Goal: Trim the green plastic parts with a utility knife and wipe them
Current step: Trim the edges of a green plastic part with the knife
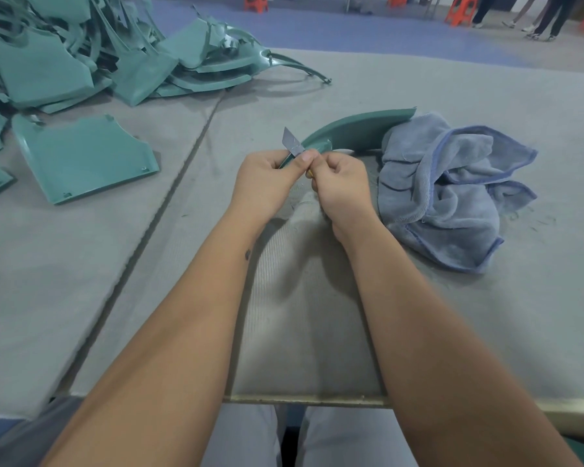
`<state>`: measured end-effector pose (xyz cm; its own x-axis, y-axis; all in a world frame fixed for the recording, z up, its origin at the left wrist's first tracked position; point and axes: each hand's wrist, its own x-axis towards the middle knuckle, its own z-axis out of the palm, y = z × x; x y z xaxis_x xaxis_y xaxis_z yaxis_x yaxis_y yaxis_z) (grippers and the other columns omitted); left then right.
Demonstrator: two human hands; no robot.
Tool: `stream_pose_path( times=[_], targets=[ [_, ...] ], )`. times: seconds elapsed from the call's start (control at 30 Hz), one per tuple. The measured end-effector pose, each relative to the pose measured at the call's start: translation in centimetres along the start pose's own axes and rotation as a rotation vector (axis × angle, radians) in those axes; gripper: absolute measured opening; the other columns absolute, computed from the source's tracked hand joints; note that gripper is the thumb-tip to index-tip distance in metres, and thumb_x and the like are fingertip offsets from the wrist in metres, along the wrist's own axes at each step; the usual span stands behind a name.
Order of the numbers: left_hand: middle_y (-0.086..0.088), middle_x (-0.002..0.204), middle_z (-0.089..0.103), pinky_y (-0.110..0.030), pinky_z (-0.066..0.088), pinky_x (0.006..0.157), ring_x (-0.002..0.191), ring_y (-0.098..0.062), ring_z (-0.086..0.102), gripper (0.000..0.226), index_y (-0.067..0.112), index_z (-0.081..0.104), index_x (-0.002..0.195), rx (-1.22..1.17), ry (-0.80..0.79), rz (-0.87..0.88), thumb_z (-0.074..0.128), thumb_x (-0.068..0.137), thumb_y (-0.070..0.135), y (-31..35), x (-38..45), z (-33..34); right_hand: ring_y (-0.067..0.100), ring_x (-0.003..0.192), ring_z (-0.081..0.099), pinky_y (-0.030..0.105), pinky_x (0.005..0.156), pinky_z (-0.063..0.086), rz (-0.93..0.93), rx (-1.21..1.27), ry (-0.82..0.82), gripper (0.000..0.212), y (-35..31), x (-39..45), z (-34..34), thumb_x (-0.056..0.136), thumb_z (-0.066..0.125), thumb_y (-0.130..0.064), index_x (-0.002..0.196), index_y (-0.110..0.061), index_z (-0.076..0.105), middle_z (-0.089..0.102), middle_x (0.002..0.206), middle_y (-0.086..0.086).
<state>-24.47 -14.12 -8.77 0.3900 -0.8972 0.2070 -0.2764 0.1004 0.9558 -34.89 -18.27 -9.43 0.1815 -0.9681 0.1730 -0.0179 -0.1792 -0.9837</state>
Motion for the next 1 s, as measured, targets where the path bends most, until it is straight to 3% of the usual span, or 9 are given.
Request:
stream_pose_path(
  times=[0.17, 0.3, 0.37, 0.57, 0.7, 0.87, 0.93, 1.0],
  targets=[
    [0.008, 0.044, 0.026, -0.024, 0.016, 0.043, 0.045, -0.008, 0.022, 0.044, 0.013, 0.069, 0.069, 0.186, 0.087, 0.097, 0.063, 0.086, 0.053, -0.3, 0.1, 0.0, 0.004, 0.042, 0.024, 0.018, 0.040, 0.022, -0.024, 0.032, 0.035, 0.044, 0.0, -0.1, 0.1, 0.095, 0.058, -0.021, 0.054, -0.018, 0.044, 0.035, 0.050, -0.004],
    [0.007, 0.042, 0.026, -0.026, 0.015, 0.041, 0.042, -0.011, 0.023, 0.064, 0.013, 0.038, 0.053, 0.323, 0.147, 0.063, 0.059, 0.081, 0.066, -0.1, -0.1, 0.2, 0.007, 0.045, 0.022, 0.021, 0.041, 0.021, -0.010, 0.043, 0.082, 0.044, 0.0, -0.2, 0.2, 0.095, 0.057, -0.023, 0.055, -0.018, 0.041, 0.033, 0.054, 0.001],
    [0.005, 0.039, 0.028, -0.029, 0.018, 0.042, 0.039, -0.013, 0.025, 0.066, 0.016, 0.031, 0.052, 0.383, 0.168, 0.053, 0.057, 0.079, 0.071, 0.1, -0.2, 0.3, 0.007, 0.045, 0.022, 0.021, 0.042, 0.021, -0.002, 0.046, 0.104, 0.045, -0.1, -0.3, 0.3, 0.095, 0.057, -0.023, 0.054, -0.019, 0.040, 0.033, 0.053, -0.001],
    [0.003, 0.045, 0.028, -0.030, 0.020, 0.045, 0.043, -0.014, 0.027, 0.067, 0.016, 0.032, 0.055, 0.464, 0.208, 0.088, 0.052, 0.080, 0.075, 0.3, -0.6, 0.5, 0.005, 0.044, 0.023, 0.020, 0.042, 0.022, -0.031, 0.049, 0.116, 0.042, -0.1, -0.5, 0.1, 0.095, 0.057, -0.022, 0.056, -0.016, 0.042, 0.034, 0.050, -0.004],
    [0.003, 0.045, 0.036, -0.031, 0.020, 0.047, 0.045, -0.012, 0.035, 0.058, 0.020, 0.031, 0.054, 0.516, 0.230, 0.146, 0.046, 0.087, 0.065, 0.4, -0.9, 0.4, 0.005, 0.044, 0.027, 0.022, 0.046, 0.026, -0.048, 0.006, 0.089, 0.044, -0.1, -0.3, 0.0, 0.096, 0.056, -0.023, 0.054, -0.020, 0.044, 0.035, 0.045, -0.012],
    [0.002, 0.060, 0.052, -0.031, 0.029, 0.052, 0.062, -0.016, 0.048, 0.037, 0.019, 0.055, 0.071, 0.563, 0.235, 0.269, 0.042, 0.091, 0.048, 0.4, -0.5, -0.7, 0.004, 0.039, 0.031, 0.015, 0.039, 0.027, -0.020, 0.128, -0.088, 0.037, -0.6, -0.2, -0.4, 0.099, 0.052, -0.022, 0.063, -0.018, 0.056, 0.042, 0.046, -0.008],
    [0.006, 0.060, 0.052, -0.030, 0.029, 0.052, 0.059, -0.011, 0.047, 0.028, 0.023, 0.056, 0.073, 0.516, 0.201, 0.278, 0.043, 0.086, 0.044, 0.6, -0.5, -1.0, 0.003, 0.038, 0.030, 0.014, 0.037, 0.026, -0.032, 0.136, -0.196, 0.032, -0.5, -0.3, -0.4, 0.099, 0.051, -0.024, 0.070, -0.021, 0.064, 0.040, 0.050, -0.002],
    [0.011, 0.058, 0.053, -0.031, 0.031, 0.051, 0.057, -0.008, 0.047, 0.022, 0.026, 0.055, 0.069, 0.414, 0.124, 0.244, 0.045, 0.083, 0.039, 0.8, -0.5, -1.1, 0.005, 0.039, 0.029, 0.016, 0.038, 0.024, -0.040, 0.109, -0.269, 0.041, -0.2, -0.5, -0.3, 0.101, 0.047, -0.024, 0.065, -0.025, 0.066, 0.036, 0.054, 0.003]
  ],
)
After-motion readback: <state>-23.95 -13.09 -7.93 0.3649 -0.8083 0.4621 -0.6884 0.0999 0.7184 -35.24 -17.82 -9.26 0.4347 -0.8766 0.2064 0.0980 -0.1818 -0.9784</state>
